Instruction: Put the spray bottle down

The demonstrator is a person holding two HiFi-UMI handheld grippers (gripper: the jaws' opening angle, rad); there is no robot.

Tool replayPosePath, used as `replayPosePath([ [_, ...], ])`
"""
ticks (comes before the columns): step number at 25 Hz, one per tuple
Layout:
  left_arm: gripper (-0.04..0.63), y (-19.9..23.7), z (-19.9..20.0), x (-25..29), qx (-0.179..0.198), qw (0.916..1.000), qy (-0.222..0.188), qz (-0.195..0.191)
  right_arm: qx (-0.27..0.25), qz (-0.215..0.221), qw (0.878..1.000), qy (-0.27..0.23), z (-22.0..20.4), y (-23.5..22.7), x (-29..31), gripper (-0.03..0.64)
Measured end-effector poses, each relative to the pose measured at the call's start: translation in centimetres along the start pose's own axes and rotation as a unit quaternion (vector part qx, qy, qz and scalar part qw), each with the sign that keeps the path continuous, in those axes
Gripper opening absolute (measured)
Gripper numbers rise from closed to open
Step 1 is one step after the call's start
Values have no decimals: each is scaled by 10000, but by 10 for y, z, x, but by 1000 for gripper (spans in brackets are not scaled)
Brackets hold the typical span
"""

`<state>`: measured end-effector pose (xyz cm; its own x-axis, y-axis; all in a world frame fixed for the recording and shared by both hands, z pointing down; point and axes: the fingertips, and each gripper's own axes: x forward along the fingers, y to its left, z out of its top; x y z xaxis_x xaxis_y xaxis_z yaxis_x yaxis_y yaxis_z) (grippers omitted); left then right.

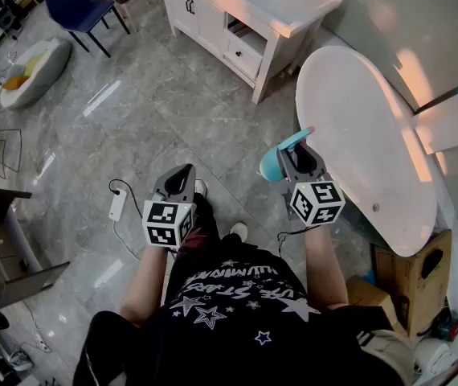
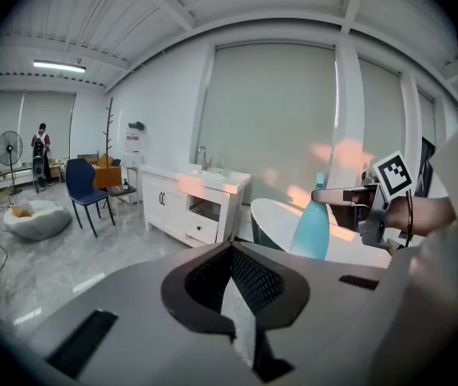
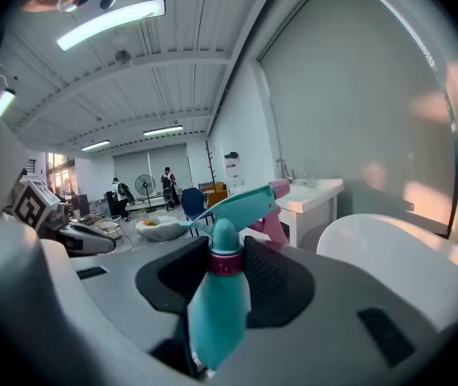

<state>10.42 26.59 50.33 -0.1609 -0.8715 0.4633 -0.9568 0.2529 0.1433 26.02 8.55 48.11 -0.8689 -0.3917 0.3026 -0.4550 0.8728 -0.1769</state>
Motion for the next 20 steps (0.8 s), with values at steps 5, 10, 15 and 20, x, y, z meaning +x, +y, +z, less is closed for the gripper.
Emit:
replayPosePath([
  [5,15,1,12,7,59,10000,-63,-11,3,-27,10000,-25,3,-4,4,149],
  [10,15,16,27,21,109,9998,-107,-149,-23,-140,9999,-79,19,-4,23,149],
  [15,15,58,61,53,208,9991,-271,-237,-102,-273,9993,-223,50,-7,72,149],
  [20,15,125,100,86,360,9977,-489,-294,-157,-456,9976,-503,91,-2,138,149],
])
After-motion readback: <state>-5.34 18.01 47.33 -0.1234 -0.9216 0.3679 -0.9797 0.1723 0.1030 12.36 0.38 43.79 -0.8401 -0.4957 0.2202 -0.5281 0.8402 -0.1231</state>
